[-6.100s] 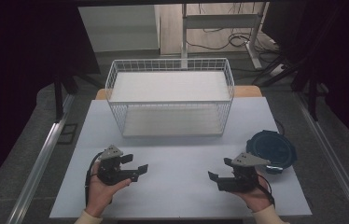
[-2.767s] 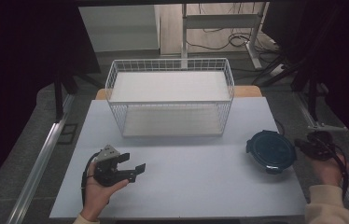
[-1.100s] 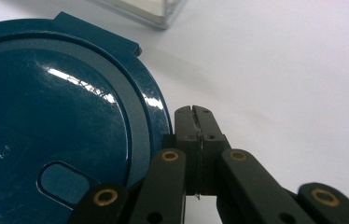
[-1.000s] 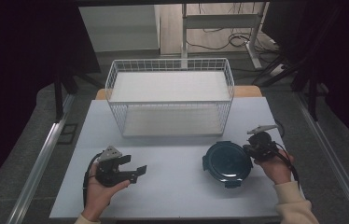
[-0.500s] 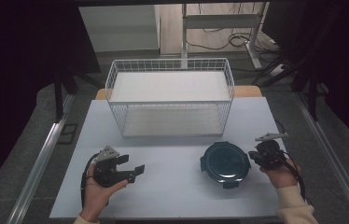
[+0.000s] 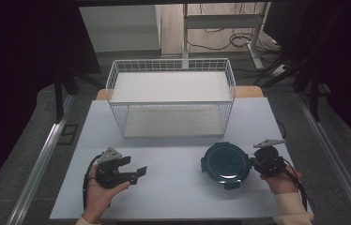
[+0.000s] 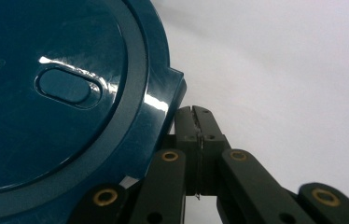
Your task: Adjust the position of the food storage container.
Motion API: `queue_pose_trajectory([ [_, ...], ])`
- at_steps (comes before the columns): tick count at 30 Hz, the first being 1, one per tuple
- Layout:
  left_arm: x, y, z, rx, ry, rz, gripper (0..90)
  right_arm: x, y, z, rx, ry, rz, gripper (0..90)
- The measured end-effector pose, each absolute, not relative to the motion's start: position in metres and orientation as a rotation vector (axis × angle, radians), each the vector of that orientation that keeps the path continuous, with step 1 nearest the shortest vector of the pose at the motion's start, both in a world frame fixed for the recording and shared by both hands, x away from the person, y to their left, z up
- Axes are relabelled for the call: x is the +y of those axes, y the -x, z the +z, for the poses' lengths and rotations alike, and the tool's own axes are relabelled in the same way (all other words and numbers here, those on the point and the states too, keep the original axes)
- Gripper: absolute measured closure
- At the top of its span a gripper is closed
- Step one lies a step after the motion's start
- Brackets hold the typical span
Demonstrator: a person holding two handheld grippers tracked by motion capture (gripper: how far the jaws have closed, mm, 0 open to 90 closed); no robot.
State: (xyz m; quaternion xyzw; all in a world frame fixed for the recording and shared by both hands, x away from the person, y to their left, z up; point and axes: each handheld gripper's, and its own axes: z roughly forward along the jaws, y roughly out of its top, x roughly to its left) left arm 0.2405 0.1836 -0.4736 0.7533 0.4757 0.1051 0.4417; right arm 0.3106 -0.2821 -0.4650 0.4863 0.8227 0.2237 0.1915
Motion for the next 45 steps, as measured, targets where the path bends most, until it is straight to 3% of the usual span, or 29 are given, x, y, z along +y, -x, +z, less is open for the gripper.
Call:
queue_pose_trajectory([
  [45,0.188,-0.245,-0.478,1.21,-1.855,0.249,21.9,-0.188,-0.291,-0.467,2.544,-1.221,0.845,90.0],
])
